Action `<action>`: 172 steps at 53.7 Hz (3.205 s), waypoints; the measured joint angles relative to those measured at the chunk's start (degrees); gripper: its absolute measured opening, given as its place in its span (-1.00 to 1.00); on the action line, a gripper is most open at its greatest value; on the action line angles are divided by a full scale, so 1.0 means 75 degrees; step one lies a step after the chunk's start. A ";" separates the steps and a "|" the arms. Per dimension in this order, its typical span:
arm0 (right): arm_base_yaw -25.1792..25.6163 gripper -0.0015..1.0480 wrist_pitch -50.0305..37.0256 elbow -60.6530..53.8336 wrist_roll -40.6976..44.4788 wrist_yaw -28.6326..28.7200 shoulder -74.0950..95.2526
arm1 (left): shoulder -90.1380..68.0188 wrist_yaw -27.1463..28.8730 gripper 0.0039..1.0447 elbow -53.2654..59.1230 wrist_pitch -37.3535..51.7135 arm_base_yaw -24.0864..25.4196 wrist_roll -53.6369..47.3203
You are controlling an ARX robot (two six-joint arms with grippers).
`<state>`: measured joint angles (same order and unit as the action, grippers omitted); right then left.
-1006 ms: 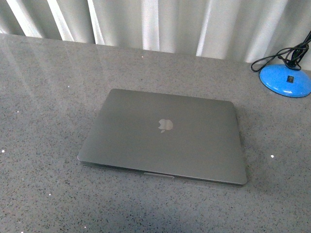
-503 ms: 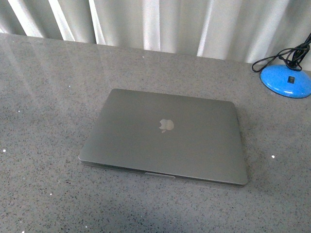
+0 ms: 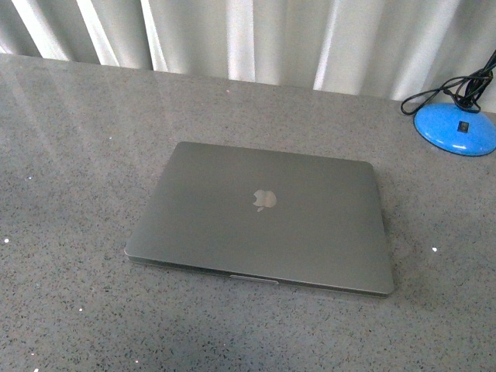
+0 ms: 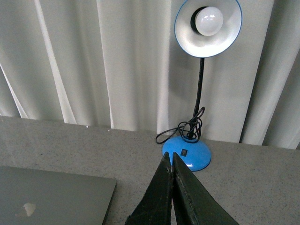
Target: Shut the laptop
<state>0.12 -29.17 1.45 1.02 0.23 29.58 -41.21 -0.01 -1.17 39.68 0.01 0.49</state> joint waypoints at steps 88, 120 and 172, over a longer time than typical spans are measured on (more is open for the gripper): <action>-0.0003 -0.98 0.3873 -0.0003 -0.0058 -0.0026 -0.3914 | 0.5464 0.0006 -0.94 0.0012 -0.5281 -0.0003 -0.0006; -0.0003 0.81 0.3876 -0.0003 -0.0085 -0.0026 -0.3914 | 0.5464 0.0006 0.87 0.0012 -0.5281 -0.0003 -0.0020; -0.0003 0.81 0.3876 -0.0003 -0.0087 -0.0026 -0.3914 | 0.5464 0.0006 0.87 0.0012 -0.5281 -0.0003 -0.0020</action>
<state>0.10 -0.10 1.43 0.36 0.03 0.23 -0.23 0.03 -1.08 0.08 -0.01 0.34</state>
